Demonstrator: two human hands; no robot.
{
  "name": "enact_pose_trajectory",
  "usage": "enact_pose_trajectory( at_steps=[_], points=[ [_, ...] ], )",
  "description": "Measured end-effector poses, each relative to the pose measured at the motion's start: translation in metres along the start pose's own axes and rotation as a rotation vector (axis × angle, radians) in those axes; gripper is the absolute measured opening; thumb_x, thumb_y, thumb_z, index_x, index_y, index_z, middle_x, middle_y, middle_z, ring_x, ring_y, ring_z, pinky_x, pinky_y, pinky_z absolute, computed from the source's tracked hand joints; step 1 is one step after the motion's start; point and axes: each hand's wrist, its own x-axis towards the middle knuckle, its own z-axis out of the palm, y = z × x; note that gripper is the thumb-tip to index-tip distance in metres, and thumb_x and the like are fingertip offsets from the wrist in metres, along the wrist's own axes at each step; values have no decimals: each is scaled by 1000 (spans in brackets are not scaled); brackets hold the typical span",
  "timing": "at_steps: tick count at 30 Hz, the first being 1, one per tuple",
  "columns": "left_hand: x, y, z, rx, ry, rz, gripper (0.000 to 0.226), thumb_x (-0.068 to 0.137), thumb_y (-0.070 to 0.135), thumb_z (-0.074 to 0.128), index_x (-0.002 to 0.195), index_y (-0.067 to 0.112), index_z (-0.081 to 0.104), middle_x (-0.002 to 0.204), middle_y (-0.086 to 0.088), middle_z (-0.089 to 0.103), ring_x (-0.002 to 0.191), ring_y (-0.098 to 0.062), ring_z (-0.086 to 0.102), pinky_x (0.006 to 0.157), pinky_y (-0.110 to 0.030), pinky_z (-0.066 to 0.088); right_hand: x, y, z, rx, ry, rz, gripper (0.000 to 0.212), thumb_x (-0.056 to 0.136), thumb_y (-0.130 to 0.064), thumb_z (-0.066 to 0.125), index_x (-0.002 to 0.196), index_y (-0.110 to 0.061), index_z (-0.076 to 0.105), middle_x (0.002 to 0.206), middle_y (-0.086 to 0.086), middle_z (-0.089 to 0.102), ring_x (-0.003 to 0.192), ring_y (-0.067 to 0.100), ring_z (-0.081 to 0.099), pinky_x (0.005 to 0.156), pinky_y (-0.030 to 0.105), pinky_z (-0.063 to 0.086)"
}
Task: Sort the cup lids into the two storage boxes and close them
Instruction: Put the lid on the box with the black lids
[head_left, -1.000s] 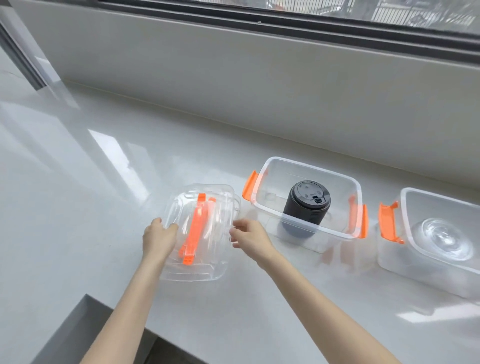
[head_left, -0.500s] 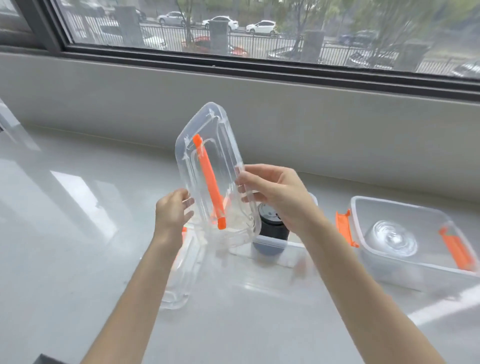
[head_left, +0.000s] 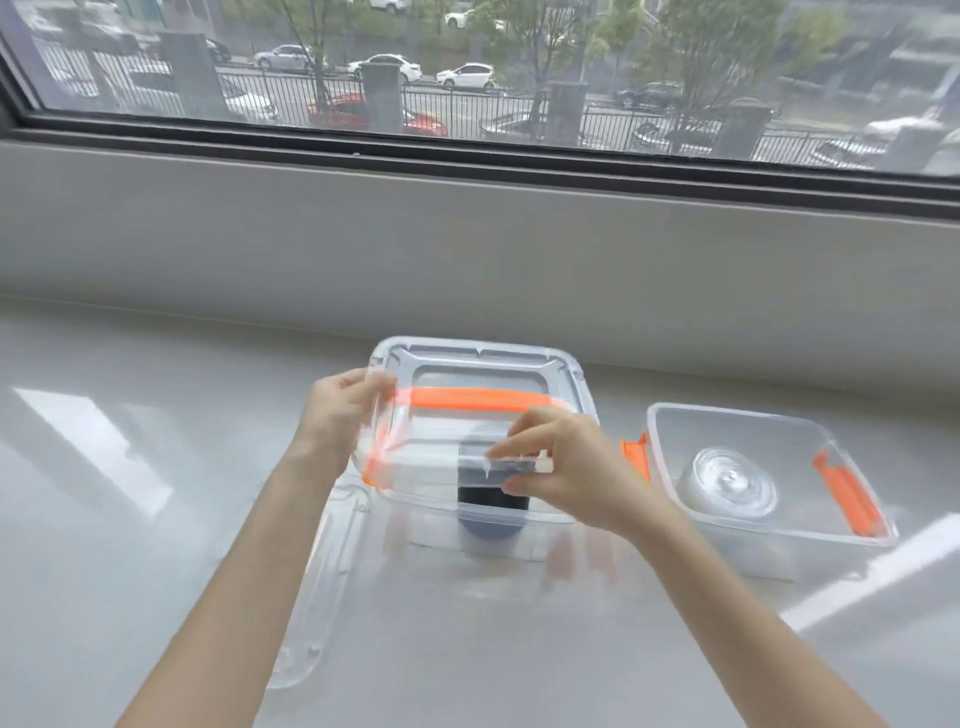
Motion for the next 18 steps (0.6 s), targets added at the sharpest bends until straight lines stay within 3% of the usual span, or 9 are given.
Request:
enact_pose_trajectory(
  at_steps=[2,6,14,18],
  points=[
    [2,-16,7,197,84,43,17,81,11,61,63,11,63,48,6,54,51,-9,46,55,-28,34,-1,13,18,-48,0,1,25,74,-13,73,98,-18,73,85,-11,52,82,6,48,74,16,37],
    [13,-41,15,577,196,49,15,81,21,59,68,14,62,68,-8,55,70,-18,45,65,-29,33,-2,29,39,-83,-40,16,25,75,-14,70,100,-19,72,88,-8,52,84,8,47,78,26,42],
    [22,-49,22,685,193,38,18,83,24,57,69,14,62,71,-10,55,73,-22,47,67,-30,33,4,39,45,-46,-84,62,26,74,-14,71,100,-18,72,86,-10,50,82,13,49,78,28,43],
    [22,-55,22,706,203,19,29,84,24,56,71,-1,66,66,-13,50,69,-25,44,64,-31,32,3,41,48,-2,-102,106,27,74,-14,71,101,-17,71,90,-7,54,90,17,55,84,33,47]
  ],
)
